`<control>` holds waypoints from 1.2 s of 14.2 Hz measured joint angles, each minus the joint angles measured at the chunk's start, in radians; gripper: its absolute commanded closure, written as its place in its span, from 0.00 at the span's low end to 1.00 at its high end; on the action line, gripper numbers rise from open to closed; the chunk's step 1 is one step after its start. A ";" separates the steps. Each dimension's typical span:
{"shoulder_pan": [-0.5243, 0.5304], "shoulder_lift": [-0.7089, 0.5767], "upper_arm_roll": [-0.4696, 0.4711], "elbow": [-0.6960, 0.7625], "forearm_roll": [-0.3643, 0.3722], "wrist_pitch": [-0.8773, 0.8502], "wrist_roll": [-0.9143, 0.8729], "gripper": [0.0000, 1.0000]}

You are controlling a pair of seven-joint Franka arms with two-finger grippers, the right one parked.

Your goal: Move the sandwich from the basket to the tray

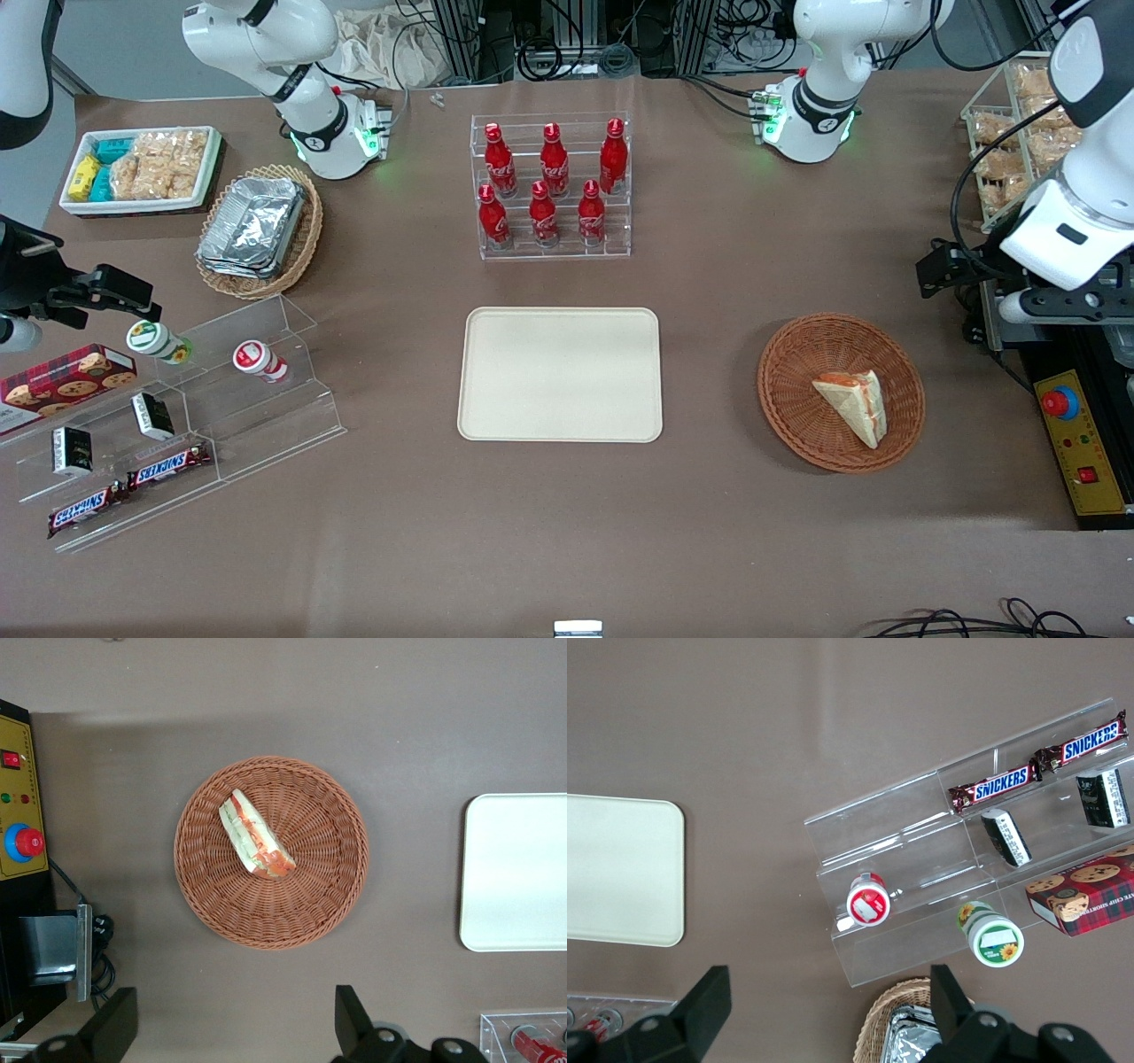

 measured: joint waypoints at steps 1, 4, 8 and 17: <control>-0.001 0.000 -0.002 0.004 0.001 -0.006 -0.001 0.00; 0.001 0.000 0.001 0.007 0.001 -0.030 -0.014 0.00; 0.002 0.005 0.004 0.007 0.000 -0.065 -0.089 0.00; 0.012 0.221 0.009 -0.054 0.003 0.109 -0.483 0.00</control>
